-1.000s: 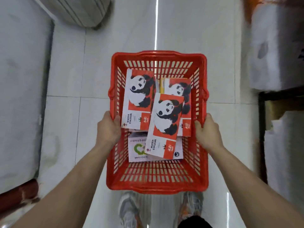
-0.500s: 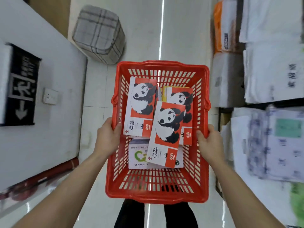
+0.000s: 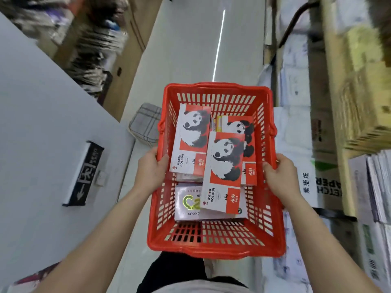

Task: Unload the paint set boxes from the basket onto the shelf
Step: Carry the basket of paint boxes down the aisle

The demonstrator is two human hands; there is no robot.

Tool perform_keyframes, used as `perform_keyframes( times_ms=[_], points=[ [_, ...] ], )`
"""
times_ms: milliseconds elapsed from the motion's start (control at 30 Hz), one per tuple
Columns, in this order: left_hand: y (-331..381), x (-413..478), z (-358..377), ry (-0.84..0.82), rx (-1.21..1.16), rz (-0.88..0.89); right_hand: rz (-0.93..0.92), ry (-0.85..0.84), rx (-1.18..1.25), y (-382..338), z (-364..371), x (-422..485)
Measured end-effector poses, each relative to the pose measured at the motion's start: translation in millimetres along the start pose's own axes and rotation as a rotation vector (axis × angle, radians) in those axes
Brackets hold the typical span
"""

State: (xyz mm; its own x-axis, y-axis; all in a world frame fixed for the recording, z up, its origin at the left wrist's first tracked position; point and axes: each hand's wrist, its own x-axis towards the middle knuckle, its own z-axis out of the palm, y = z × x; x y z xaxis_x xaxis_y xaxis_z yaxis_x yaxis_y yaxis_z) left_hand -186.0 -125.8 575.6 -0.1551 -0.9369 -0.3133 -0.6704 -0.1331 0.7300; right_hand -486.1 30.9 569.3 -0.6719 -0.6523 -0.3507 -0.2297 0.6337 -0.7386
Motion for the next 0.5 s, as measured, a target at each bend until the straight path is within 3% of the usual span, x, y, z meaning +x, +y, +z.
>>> perform_keyframes(
  times_ms=[300, 500],
  points=[
    [121.5, 179.4, -32.4, -0.061, -0.132, 0.029, -0.068, 0.008, -0.008, -139.2, -6.7, 173.2],
    [195.5, 317.8, -29.6, 0.002, -0.084, 0.023, -0.089, -0.015, 0.010, -212.1, 1.0, 317.3]
  ],
)
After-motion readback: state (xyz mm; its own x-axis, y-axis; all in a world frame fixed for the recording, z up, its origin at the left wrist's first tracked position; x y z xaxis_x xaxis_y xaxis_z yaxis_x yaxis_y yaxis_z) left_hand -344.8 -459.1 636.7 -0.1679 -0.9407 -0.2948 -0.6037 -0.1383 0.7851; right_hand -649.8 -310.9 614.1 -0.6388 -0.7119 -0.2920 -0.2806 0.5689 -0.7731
